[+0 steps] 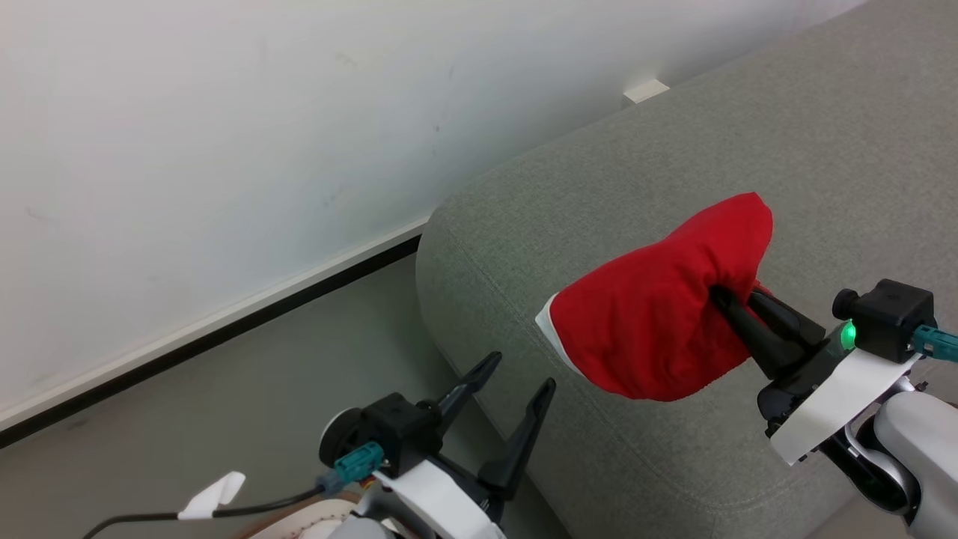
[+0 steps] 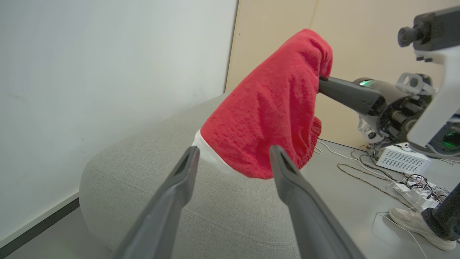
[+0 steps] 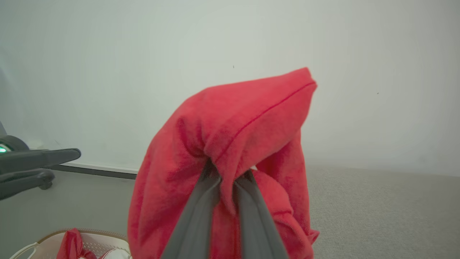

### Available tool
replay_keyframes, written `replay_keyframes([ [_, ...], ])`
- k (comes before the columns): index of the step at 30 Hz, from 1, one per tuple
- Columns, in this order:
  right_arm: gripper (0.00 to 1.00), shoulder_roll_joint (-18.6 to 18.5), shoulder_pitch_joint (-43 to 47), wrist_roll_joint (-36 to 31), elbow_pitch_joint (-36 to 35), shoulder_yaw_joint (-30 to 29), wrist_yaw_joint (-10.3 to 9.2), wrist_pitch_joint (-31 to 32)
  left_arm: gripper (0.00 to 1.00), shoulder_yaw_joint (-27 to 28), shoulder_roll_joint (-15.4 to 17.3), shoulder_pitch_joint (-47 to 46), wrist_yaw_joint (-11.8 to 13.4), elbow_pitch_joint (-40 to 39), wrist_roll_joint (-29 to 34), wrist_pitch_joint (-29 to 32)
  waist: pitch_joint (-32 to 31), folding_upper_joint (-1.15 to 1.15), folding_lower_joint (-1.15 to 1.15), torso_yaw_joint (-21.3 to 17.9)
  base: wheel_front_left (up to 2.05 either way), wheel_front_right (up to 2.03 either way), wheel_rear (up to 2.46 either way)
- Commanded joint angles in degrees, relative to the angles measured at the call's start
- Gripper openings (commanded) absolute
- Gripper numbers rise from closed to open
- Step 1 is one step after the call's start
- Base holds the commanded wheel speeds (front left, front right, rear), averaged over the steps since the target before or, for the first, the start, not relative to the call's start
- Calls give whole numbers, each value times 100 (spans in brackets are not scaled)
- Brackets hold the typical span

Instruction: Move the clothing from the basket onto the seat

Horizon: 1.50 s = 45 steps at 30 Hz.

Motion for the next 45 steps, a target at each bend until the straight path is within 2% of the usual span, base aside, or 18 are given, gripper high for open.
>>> replay_keyframes([
  [1, 0, -40, 81, -43, -22, -67, -12, -19, 100, 7, 3, -67, 0, -5, 33, 2, 83, -1, 0, -70, 0, 0, 0],
  [8, 0, 9, 257, -111, 2, -555, -12, -19, 100, -38, 24, -161, 44, -91, 80, 107, 356, -1, 0, -144, 0, 0, 0],
  [12, 0, -12, 176, -98, 93, -1310, -12, -11, 100, -132, 58, -530, -20, -252, 240, 344, 994, -1, 0, 186, 0, 0, 0],
  [19, 0, 1, -223, -255, 408, -2979, -12, -9, 100, -268, 44, -1533, -251, -484, 542, 765, 2387, -1, 0, 910, 0, 0, 0],
  [26, 0, -319, -1127, -461, 1019, -4165, -12, -9, 100, -287, -76, -2484, -391, -645, 799, 919, 3810, -1, 0, 1464, 0, 0, 0],
  [34, 0, -530, -2417, -609, 2153, -4724, -12, 95, 100, -274, -42, -3072, -474, -643, 1005, 914, 4758, -1, 0, 1709, 0, 0, 0],
  [38, 0, -253, -2708, -811, 2933, -4755, -12, 135, 100, -266, -75, -3141, -444, -602, 1020, 831, 4923, -1, 0, 1776, 0, 0, 0],
  [43, 0, 225, -2602, -920, 3687, -4770, -12, 47, 100, -259, -74, -3043, -369, -530, 999, 722, 4874, -1, 0, 1765, 0, 0, 0],
  [44, 13, 304, -2536, -945, 3763, -4786, -12, 24, 100, -247, -60, -3007, -365, -506, 975, 714, 4823, -1, 0, 1748, 0, 0, 0],
  [45, 39, 414, -2453, -965, 3819, -4769, -12, 18, 100, -235, -32, -2976, -354, -483, 947, 695, 4757, -1, 0, 1724, 0, 0, 0],
])
